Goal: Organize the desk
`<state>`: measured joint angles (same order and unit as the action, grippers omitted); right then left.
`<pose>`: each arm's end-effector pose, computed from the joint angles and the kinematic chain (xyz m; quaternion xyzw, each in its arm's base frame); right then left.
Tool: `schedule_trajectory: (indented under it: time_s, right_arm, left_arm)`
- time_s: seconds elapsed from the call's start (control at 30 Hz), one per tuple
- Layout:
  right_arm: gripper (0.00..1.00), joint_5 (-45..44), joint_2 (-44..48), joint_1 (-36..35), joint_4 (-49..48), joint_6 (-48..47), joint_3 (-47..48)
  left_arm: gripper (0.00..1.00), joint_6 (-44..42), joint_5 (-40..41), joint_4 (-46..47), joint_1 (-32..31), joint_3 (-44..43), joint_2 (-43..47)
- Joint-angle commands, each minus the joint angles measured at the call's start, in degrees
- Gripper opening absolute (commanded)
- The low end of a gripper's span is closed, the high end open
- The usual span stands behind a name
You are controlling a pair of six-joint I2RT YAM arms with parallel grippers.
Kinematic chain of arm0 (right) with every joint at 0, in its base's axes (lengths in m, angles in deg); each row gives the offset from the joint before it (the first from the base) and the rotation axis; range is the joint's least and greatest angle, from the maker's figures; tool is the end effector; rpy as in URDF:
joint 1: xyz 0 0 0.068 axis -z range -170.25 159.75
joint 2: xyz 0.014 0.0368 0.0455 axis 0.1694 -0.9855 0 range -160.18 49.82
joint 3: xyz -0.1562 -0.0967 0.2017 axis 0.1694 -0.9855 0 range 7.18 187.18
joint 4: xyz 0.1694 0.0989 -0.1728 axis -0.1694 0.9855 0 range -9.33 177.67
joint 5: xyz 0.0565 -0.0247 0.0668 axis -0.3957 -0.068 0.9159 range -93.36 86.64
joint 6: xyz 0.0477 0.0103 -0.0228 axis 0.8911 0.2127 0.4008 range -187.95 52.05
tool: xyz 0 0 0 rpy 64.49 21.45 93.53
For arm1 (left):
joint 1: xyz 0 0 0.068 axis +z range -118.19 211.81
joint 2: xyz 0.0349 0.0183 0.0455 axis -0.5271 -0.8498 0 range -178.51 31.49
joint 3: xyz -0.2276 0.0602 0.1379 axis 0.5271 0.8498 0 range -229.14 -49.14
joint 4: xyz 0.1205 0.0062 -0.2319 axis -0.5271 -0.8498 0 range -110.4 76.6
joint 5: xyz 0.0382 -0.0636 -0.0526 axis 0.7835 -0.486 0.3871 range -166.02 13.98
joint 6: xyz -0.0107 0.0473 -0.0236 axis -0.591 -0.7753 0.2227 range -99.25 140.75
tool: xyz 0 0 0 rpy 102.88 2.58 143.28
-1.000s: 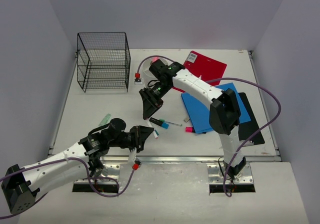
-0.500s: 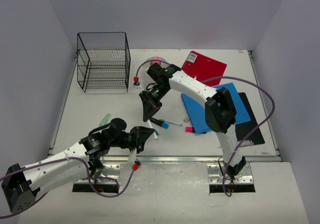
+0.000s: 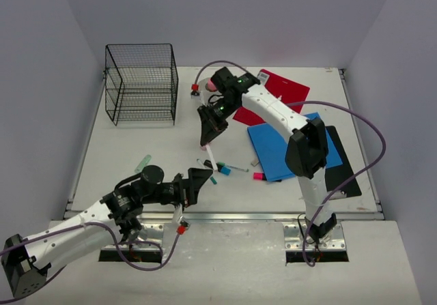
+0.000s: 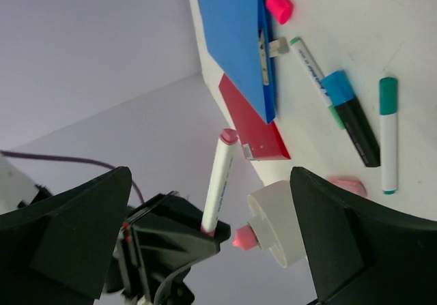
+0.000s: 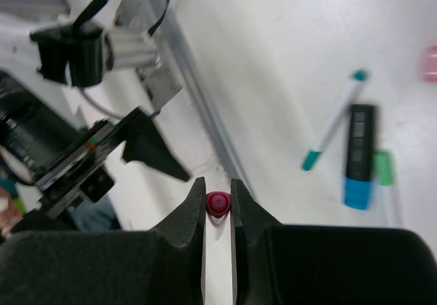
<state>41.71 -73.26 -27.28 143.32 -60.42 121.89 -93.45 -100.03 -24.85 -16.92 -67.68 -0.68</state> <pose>0.3421 0.2895 0.2647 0.2931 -0.8649 -0.4076 0.0024 0.0849 -0.1187 0.2095 0.8327 0.0121 0.1363 0.5365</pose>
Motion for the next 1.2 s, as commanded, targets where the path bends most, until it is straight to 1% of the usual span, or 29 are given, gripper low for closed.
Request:
schedule_trajectory:
  time_s: [0.0, 0.03, 0.1, 0.13, 0.17, 0.2, 0.23, 0.27, 0.3, 0.33, 0.37, 0.43, 0.5, 0.6, 0.7, 0.8, 0.97, 1.03, 1.17]
  right_arm:
    - [0.0, -14.0, 7.1, 10.8, -8.8, 4.5, 0.7]
    - [0.0, -18.2, 7.9, 11.6, -12.4, 4.8, -0.4]
    - [0.0, -22.9, 9.3, 14.0, -18.3, 4.8, -0.7]
    - [0.0, -25.4, 9.3, 14.7, -20.2, 4.3, -0.2]
    - [0.0, -28.5, 9.1, 15.1, -20.9, 3.5, 1.4]
    - [0.0, -30.5, 8.3, 15.9, -22.3, 3.1, 2.9]
    - [0.0, -32.1, 7.5, 16.4, -23.5, 3.1, 4.1]
    - [0.0, -33.6, 7.2, 17.2, -25.1, 4.0, 4.8]
    - [0.0, -35.1, 7.0, 18.2, -26.9, 5.2, 5.1]
    - [0.0, -35.3, 7.3, 18.8, -30.3, 6.9, 3.7]
    - [0.0, -35.3, 7.9, 19.3, -33.4, 7.6, 3.2]
    - [0.0, -35.1, 9.1, 20.2, -41.7, 10.2, -1.3]
    - [0.0, -34.7, 9.4, 20.2, -45.8, 11.5, -4.0]
    - [0.0, -34.4, 6.4, 20.2, -47.2, 14.4, -1.9]
    - [0.0, -34.0, 4.5, 20.2, -49.3, 16.0, -1.5]
    - [0.0, -34.3, 3.1, 20.2, -50.8, 17.3, -1.0]
    - [0.0, -33.7, 0.3, 19.8, -52.0, 17.5, 0.8]
    - [0.0, -33.6, -1.1, 19.3, -52.5, 17.2, 1.5]
    - [0.0, -33.8, -3.5, 19.1, -52.9, 17.3, 3.3]
  left_arm:
    - [1.0, 5.6, -2.8, 0.2, -0.3, -5.6, 5.0]
    - [1.0, 11.8, -2.9, -0.7, -0.3, -6.3, 6.4]
    - [1.0, 22.7, -1.9, -0.4, -0.3, -8.3, 7.5]
    - [1.0, 29.9, -0.6, 0.0, -0.3, -9.5, 7.7]
    - [1.0, 38.0, 1.9, 0.0, -0.3, -11.5, 6.6]
    - [1.0, 44.3, 4.2, 0.0, -0.3, -13.4, 5.3]
    - [1.0, 53.9, 8.2, -0.3, -0.3, -15.3, 2.3]
    - [1.0, 61.5, 11.0, -2.1, -0.3, -18.9, -0.8]
    - [1.0, 67.2, 12.8, -4.7, -0.3, -23.4, -3.5]
    - [1.0, 74.0, 13.4, -6.2, -0.3, -27.1, -6.9]
    - [1.0, 79.5, 14.2, -7.0, -0.3, -28.4, -9.0]
    - [1.0, 87.8, 16.0, -6.8, -0.3, -30.7, -11.6]
    - [1.0, 96.1, 17.3, -5.7, -0.2, -31.0, -12.5]
    - [1.0, 102.6, 17.7, -5.3, 2.6, -30.4, -14.0]
    - [1.0, 106.5, 21.0, -8.7, 4.7, -31.7, -18.5]
    - [1.0, 107.9, 21.1, -10.7, 6.4, -32.1, -20.5]
    - [1.0, 109.7, 21.0, -9.7, 7.8, -29.4, -20.0]
    - [1.0, 111.5, 20.9, -9.5, 9.4, -28.4, -20.7]
    - [1.0, 114.8, 20.3, -11.0, 12.4, -29.2, -22.5]
